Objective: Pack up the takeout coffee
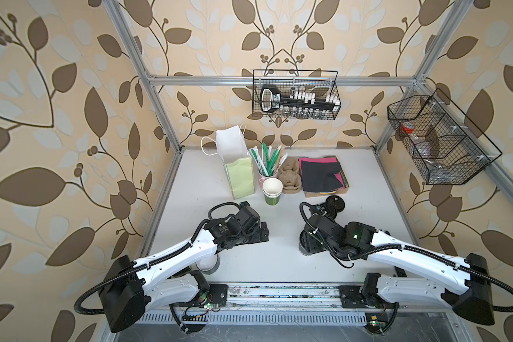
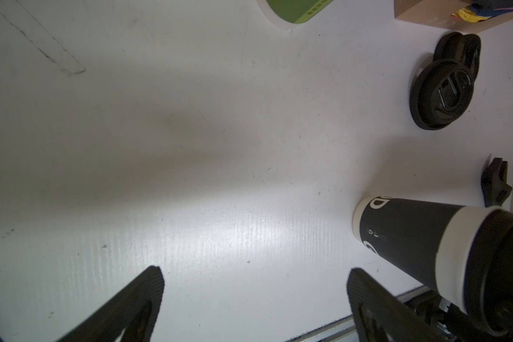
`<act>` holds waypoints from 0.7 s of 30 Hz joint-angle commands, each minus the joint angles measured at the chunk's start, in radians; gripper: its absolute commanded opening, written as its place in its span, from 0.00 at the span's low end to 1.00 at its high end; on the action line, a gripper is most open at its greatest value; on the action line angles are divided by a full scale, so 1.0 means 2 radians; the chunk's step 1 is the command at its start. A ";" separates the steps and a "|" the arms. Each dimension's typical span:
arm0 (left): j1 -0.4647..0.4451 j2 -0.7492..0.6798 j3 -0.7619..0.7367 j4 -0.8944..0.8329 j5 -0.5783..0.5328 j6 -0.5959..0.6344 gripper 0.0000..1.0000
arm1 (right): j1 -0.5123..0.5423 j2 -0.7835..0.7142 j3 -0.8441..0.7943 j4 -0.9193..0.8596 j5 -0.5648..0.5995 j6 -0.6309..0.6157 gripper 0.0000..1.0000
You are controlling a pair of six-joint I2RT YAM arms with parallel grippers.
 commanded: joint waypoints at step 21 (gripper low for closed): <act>-0.003 -0.001 -0.001 0.001 0.007 0.010 0.99 | 0.014 0.025 -0.021 0.006 -0.005 0.022 0.64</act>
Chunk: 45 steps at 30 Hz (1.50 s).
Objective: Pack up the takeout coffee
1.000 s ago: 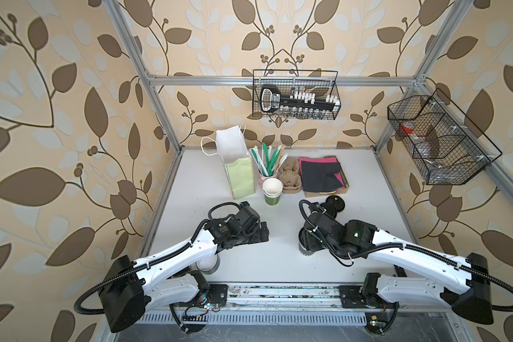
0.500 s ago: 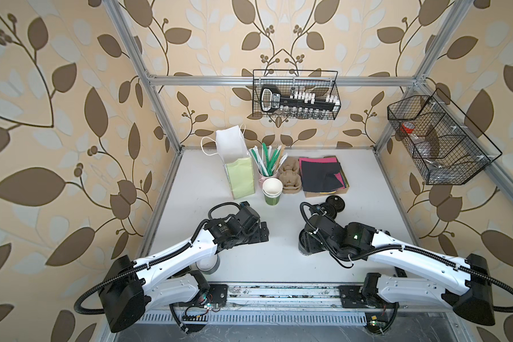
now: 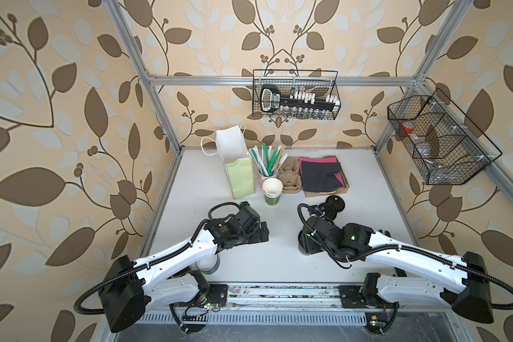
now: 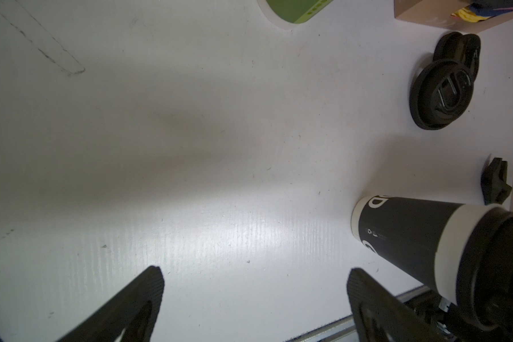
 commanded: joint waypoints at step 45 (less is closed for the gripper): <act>-0.004 0.061 0.012 0.064 0.089 -0.020 0.99 | -0.015 0.044 0.032 -0.056 -0.035 -0.028 0.63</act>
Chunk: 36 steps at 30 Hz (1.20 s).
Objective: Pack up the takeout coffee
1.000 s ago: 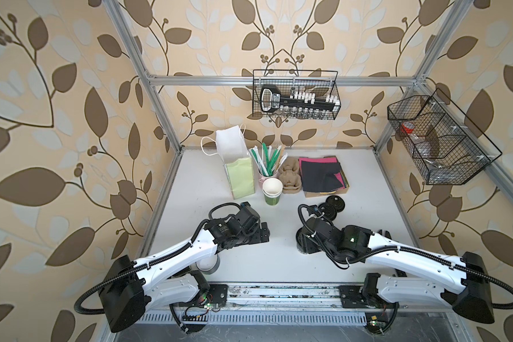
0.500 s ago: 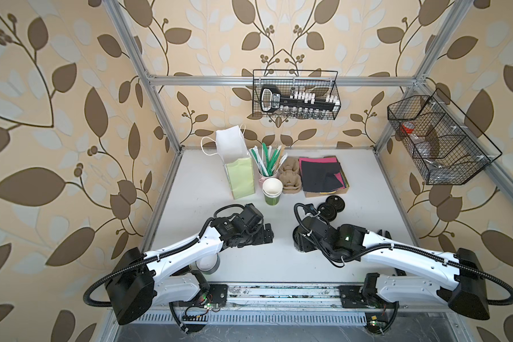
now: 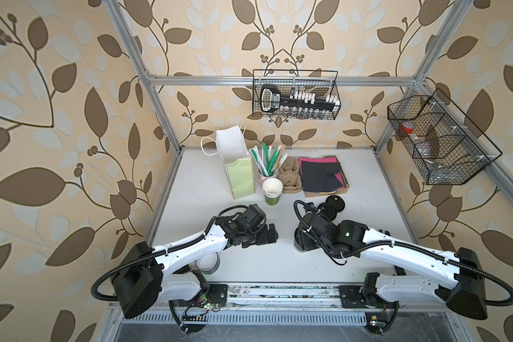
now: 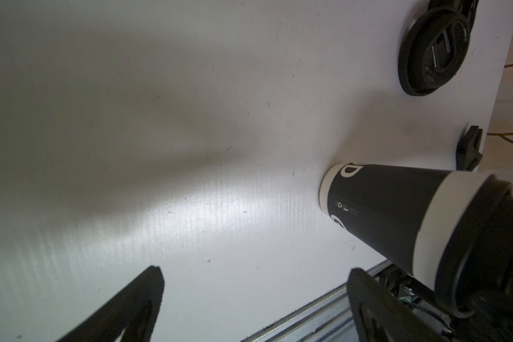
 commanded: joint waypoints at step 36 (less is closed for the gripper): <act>-0.003 -0.028 0.003 -0.016 -0.019 -0.003 0.99 | -0.013 -0.022 -0.028 0.010 0.000 0.000 0.63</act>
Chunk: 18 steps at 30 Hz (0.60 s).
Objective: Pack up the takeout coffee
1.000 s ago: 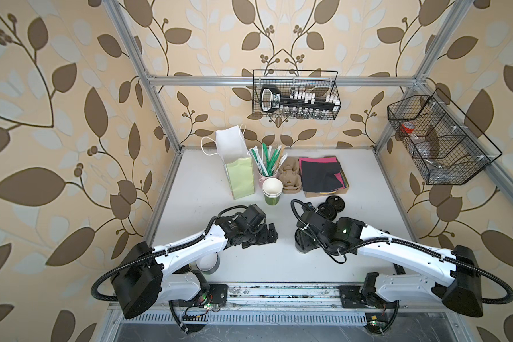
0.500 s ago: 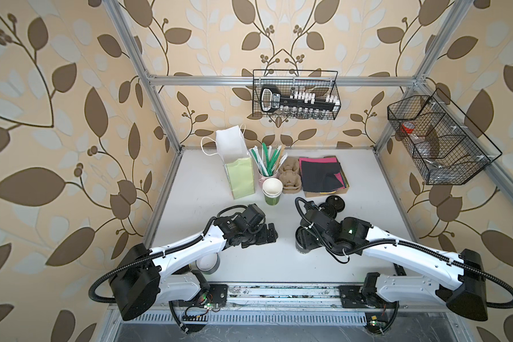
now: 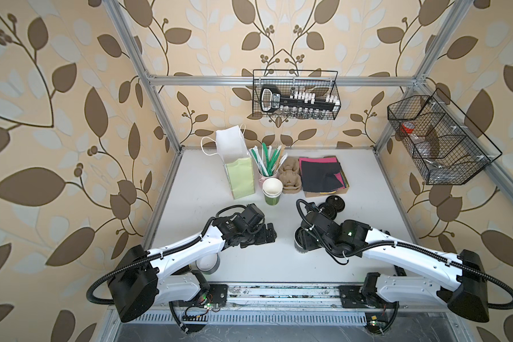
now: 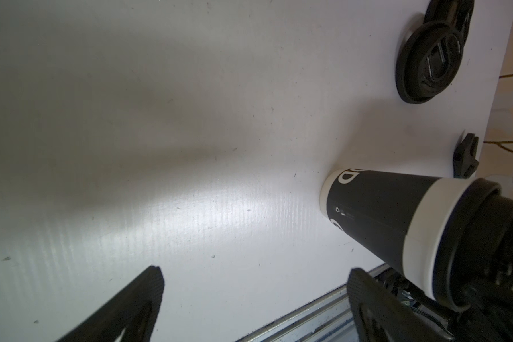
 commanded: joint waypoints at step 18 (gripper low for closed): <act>-0.003 -0.011 0.004 -0.004 -0.008 0.002 0.99 | 0.012 0.013 0.005 -0.002 0.022 0.014 0.63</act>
